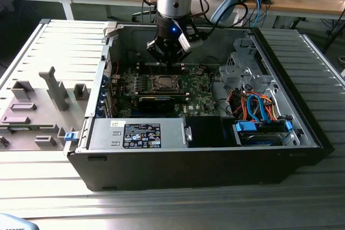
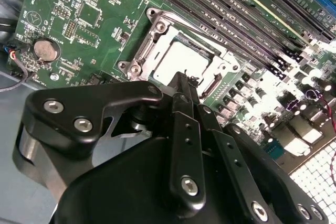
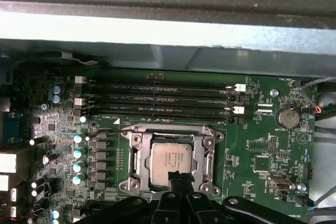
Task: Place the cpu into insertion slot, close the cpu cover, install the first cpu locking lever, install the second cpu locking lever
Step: 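Install the first cpu locking lever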
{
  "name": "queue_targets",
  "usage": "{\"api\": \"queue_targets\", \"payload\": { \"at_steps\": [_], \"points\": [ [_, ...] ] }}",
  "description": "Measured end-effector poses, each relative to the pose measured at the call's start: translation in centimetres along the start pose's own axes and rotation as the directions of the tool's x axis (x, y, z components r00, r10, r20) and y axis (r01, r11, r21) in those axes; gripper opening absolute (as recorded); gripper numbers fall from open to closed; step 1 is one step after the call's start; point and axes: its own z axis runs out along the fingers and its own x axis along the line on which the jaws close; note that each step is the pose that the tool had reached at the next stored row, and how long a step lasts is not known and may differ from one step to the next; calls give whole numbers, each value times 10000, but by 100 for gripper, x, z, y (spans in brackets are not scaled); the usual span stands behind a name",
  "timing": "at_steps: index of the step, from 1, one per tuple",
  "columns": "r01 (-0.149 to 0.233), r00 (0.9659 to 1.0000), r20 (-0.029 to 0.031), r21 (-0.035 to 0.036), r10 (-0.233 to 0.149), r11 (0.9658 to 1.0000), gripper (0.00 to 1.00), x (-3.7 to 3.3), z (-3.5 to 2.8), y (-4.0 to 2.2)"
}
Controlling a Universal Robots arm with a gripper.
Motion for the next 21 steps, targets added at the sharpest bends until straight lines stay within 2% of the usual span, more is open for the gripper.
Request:
{"api": "queue_targets", "payload": {
  "at_steps": [6, 14, 21],
  "points": [
    [-2, 10000, 1, -1, 2, 10000, 11, 1, 0, 0],
    [-7, 10000, 2, 0, 7, 10000, 11, 128, 0, 8],
    [-5, 10000, 3, -1, 5, 10000, 11, 161, -1, 31]
  ]
}}
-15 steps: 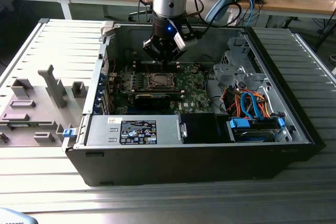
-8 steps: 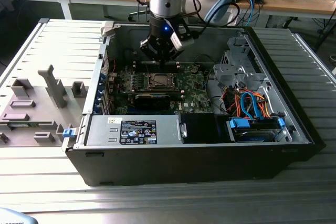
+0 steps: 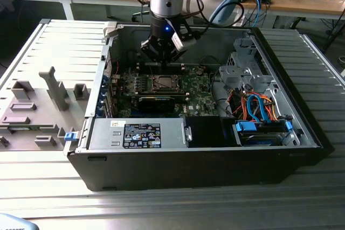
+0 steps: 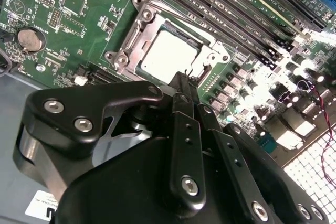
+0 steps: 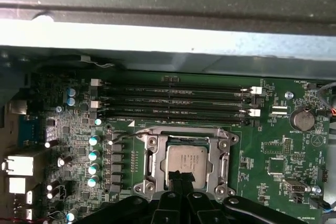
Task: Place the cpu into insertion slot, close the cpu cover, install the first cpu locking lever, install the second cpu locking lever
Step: 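Install the first cpu locking lever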
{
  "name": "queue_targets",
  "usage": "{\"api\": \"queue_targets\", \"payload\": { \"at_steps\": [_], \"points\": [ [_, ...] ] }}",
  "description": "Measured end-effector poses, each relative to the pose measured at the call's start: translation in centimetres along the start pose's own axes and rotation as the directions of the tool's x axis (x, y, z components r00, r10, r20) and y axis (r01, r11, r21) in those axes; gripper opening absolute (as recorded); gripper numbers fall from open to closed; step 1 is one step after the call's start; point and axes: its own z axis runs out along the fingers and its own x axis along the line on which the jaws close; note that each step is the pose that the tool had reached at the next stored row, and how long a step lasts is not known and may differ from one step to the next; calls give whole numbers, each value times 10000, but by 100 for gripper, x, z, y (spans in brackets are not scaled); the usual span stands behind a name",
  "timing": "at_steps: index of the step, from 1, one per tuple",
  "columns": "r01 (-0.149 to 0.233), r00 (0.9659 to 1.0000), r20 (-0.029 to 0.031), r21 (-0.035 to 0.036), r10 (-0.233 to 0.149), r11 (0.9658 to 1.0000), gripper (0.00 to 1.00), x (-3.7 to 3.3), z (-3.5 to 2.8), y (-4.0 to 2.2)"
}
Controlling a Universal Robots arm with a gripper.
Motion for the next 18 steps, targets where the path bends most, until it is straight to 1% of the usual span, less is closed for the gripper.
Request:
{"api": "queue_targets", "payload": {
  "at_steps": [9, 13, 18],
  "points": [
    [-1, 10000, -1, 1, 1, 10000, 11, 57, -1, 9],
    [0, 10000, 0, 0, 0, 10000, 11, 113, 0, 16],
    [-1, 10000, 0, 1, 1, 10000, 11, 160, -1, 24]
  ]
}}
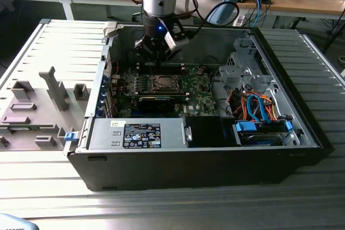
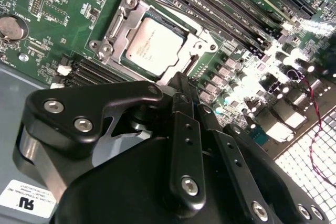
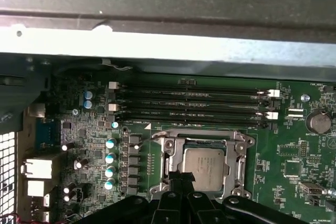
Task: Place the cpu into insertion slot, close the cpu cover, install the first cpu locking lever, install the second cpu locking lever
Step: 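Install the first cpu locking lever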
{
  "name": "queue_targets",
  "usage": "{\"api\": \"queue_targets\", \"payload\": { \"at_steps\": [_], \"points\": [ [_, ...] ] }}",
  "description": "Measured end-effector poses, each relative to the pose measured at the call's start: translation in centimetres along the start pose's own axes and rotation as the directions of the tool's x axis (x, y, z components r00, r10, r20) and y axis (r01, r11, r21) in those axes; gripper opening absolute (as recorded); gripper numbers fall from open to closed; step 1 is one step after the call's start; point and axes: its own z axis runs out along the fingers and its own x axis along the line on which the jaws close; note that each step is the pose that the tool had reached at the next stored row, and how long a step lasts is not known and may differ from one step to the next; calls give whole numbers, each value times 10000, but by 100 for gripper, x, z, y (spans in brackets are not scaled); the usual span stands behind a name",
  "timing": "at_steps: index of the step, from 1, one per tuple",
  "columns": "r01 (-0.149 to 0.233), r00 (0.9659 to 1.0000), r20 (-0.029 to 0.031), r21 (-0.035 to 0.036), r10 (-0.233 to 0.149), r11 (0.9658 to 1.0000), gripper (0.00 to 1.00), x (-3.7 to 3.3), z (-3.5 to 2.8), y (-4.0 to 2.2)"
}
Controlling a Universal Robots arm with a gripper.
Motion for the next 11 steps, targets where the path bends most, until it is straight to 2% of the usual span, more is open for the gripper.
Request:
{"api": "queue_targets", "payload": {
  "at_steps": [11],
  "points": [
    [0, 10000, 0, 1, 0, 10000, 11, 88, 0, 11]
  ]
}}
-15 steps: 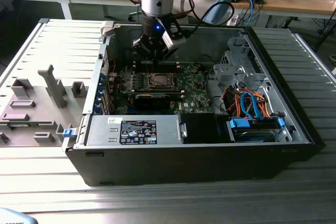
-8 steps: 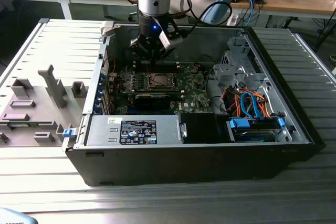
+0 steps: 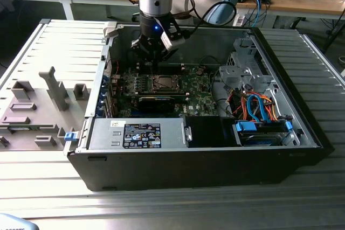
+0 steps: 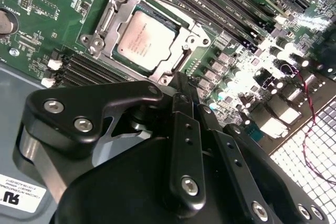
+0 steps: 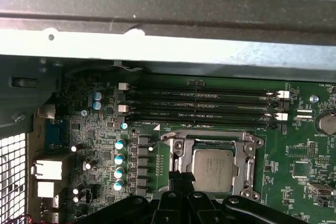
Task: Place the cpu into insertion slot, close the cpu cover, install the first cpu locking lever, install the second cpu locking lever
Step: 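Install the first cpu locking lever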
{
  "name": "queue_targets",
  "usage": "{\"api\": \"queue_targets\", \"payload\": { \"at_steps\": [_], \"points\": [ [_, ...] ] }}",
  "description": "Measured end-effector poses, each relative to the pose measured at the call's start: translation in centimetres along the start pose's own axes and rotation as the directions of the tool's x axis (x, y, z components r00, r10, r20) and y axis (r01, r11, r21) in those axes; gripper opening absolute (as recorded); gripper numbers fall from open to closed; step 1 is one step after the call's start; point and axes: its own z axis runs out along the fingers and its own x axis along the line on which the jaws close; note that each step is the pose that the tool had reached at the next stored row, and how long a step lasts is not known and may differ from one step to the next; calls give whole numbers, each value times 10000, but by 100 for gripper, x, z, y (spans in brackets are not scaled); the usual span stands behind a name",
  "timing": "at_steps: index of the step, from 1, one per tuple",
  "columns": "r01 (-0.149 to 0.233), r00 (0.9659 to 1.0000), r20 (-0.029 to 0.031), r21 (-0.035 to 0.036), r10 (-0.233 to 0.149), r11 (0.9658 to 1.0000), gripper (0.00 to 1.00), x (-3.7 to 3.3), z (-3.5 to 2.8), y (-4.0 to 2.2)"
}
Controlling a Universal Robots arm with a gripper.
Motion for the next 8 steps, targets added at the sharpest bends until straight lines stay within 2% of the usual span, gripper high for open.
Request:
{"api": "queue_targets", "payload": {
  "at_steps": [8],
  "points": [
    [1, 10000, 1, -1, -1, 10000, 11, 32, 0, 8]
  ]
}}
